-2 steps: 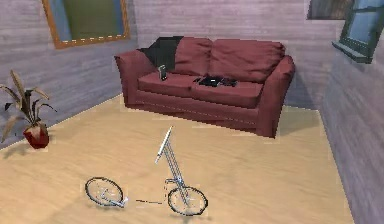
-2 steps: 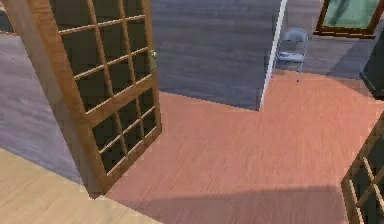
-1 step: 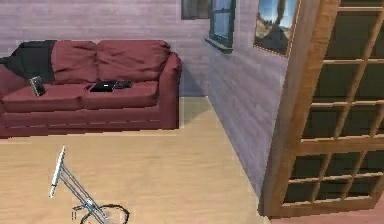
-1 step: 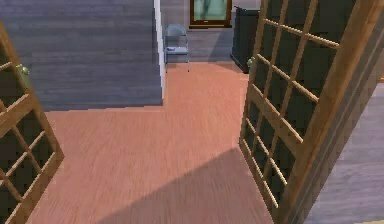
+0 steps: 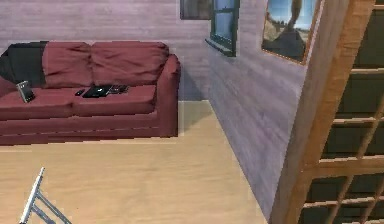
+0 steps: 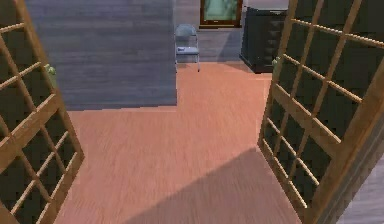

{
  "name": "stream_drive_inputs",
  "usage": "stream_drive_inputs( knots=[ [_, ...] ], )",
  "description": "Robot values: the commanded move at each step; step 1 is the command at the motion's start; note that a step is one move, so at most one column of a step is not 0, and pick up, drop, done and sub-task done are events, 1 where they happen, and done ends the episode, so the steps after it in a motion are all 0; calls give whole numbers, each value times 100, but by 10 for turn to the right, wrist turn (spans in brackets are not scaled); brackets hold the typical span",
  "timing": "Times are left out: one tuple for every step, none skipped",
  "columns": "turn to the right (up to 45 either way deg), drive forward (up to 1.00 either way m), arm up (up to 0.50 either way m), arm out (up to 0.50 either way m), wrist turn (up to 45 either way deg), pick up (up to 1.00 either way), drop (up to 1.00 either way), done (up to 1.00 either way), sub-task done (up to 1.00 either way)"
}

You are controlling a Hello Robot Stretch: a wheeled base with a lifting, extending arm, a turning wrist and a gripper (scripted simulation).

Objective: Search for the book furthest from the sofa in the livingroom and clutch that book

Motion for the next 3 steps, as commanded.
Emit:
stream_drive_inputs(
  knots=[
    [0, 100, 0, 0, 0, 0, 0, 0, 0],
    [300, 0, 0, 0, 0, 0, 0, 0, 0],
    [0, 5, 0, 0, 0, 0, 0, 0, 0]
  ],
)
